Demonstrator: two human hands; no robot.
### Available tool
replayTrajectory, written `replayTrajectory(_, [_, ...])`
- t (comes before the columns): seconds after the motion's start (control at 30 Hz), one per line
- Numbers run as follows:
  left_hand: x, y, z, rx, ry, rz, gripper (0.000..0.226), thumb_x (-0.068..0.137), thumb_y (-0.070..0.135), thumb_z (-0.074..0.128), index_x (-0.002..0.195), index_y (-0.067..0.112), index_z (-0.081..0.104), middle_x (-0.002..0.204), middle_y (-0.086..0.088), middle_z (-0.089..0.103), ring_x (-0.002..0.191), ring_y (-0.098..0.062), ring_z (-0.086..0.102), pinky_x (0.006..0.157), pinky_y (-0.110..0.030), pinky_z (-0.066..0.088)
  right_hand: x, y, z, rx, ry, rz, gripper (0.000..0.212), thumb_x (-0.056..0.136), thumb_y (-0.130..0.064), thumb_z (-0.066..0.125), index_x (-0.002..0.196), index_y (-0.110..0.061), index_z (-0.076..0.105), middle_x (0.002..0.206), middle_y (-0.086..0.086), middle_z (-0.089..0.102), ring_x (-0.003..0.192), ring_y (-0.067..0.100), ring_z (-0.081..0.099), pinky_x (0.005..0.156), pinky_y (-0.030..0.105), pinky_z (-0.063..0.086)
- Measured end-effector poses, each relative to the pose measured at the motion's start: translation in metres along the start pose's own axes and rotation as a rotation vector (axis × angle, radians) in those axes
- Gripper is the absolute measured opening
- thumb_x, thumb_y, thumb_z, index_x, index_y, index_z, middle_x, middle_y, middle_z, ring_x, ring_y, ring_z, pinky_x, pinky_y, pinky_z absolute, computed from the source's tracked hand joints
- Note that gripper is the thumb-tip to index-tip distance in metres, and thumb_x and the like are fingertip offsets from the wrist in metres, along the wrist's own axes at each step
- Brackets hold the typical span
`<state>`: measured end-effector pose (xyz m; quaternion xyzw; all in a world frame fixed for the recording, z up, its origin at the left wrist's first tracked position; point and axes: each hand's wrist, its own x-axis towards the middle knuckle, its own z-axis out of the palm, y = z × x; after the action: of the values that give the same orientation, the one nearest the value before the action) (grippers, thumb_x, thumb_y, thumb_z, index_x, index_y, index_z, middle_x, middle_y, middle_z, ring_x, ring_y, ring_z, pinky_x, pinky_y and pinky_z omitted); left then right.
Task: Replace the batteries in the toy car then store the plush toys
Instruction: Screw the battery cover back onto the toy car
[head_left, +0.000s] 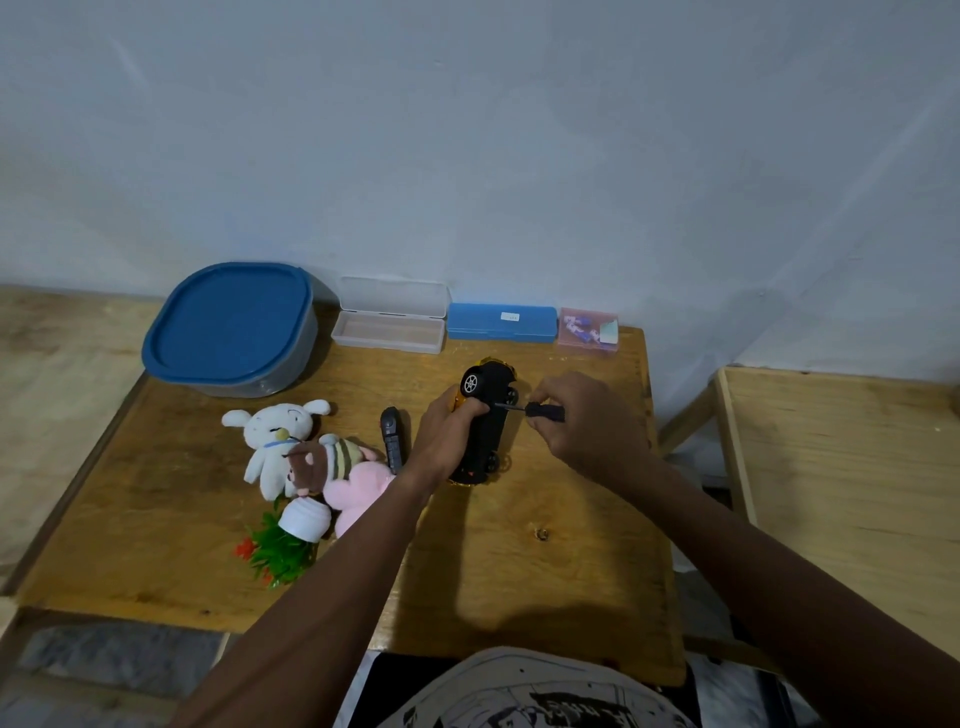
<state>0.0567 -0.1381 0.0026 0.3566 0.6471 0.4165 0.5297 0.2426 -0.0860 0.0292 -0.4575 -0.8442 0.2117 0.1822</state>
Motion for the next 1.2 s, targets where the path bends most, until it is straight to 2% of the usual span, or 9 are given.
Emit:
replayTrajectory(0.17, [-0.002,0.000,0.001,0.006,0.013,0.034,0.015,0.098,0.020,0.051,0.111,0.016,0.060,0.102,-0.017,0.067,0.087,-0.028,0.067,0.060,-0.031,0.058,-0.004,-0.004,0.000,-0.185,-0.007,-0.110,0.027,0.095,-0.038,0.055,0.091,-0.015,0.069,0.070,-0.004,0.057,0.058,0.013,0.051,0.052,0.028,0.046])
replayTrajectory(0.37, [-0.003,0.000,0.001,0.049,0.010,0.069,0.018,0.098,0.024,0.052,0.113,0.021,0.060,0.101,-0.012,0.068,0.090,-0.028,0.068,0.068,-0.034,0.058,-0.004,-0.002,0.007,0.079,-0.030,0.087,0.037,0.098,-0.035,0.055,0.068,-0.015,0.065,0.049,-0.003,0.048,0.040,0.009,0.039,0.042,0.026,0.033])
replayTrajectory(0.47, [-0.004,-0.001,0.002,0.062,0.009,0.067,0.019,0.098,0.025,0.052,0.115,0.022,0.060,0.102,-0.011,0.068,0.092,-0.028,0.067,0.071,-0.035,0.057,-0.005,-0.005,0.009,0.161,-0.028,0.134,0.032,0.097,-0.031,0.056,0.072,-0.014,0.066,0.050,-0.005,0.048,0.041,0.008,0.039,0.044,0.024,0.031])
replayTrajectory(0.6, [-0.005,-0.002,0.004,0.083,0.006,0.051,0.021,0.098,0.025,0.053,0.118,0.021,0.060,0.103,-0.009,0.068,0.092,-0.025,0.067,0.070,-0.032,0.056,0.001,-0.005,0.001,0.171,-0.028,0.085,0.019,0.088,-0.028,0.070,0.100,-0.018,0.059,0.070,-0.006,0.059,0.060,0.011,0.057,0.051,0.027,0.049])
replayTrajectory(0.7, [-0.006,-0.003,0.007,0.076,0.028,0.042,0.022,0.098,0.025,0.052,0.118,0.021,0.059,0.104,-0.009,0.067,0.093,-0.024,0.065,0.068,-0.029,0.052,0.002,-0.004,-0.003,0.139,-0.048,0.007,0.029,0.079,-0.017,0.078,0.095,-0.022,0.055,0.077,-0.007,0.054,0.068,0.008,0.053,0.057,0.024,0.046])
replayTrajectory(0.83, [-0.006,-0.003,0.008,0.060,0.047,0.020,0.020,0.097,0.027,0.053,0.115,0.022,0.060,0.104,-0.010,0.068,0.095,-0.028,0.066,0.074,-0.039,0.055,0.002,0.000,-0.003,-0.020,-0.003,-0.036,0.016,0.084,-0.027,0.073,0.098,-0.025,0.066,0.085,-0.007,0.057,0.073,0.008,0.052,0.062,0.025,0.045])
replayTrajectory(0.93, [-0.005,-0.002,0.007,0.082,0.034,0.015,0.019,0.096,0.029,0.054,0.114,0.025,0.061,0.104,-0.009,0.068,0.095,-0.027,0.066,0.076,-0.043,0.058,0.002,0.000,-0.004,-0.122,0.018,-0.050,0.023,0.091,-0.036,0.064,0.104,-0.020,0.073,0.081,-0.003,0.063,0.070,0.013,0.055,0.060,0.030,0.048])
replayTrajectory(1.03, [-0.006,-0.001,0.008,0.090,0.027,0.019,0.021,0.097,0.028,0.053,0.116,0.023,0.060,0.104,-0.009,0.068,0.092,-0.026,0.066,0.065,-0.031,0.055,0.002,-0.003,-0.004,-0.102,0.010,-0.043,0.025,0.094,-0.037,0.059,0.090,-0.017,0.073,0.069,-0.003,0.059,0.061,0.012,0.051,0.053,0.026,0.039])
replayTrajectory(1.2, [-0.005,-0.001,0.009,0.075,0.032,0.009,0.021,0.096,0.028,0.054,0.114,0.024,0.061,0.102,-0.012,0.069,0.092,-0.029,0.068,0.074,-0.042,0.058,0.003,-0.003,0.000,0.069,0.006,0.071,0.030,0.095,-0.032,0.061,0.076,-0.012,0.072,0.051,-0.007,0.051,0.045,0.009,0.046,0.045,0.028,0.036])
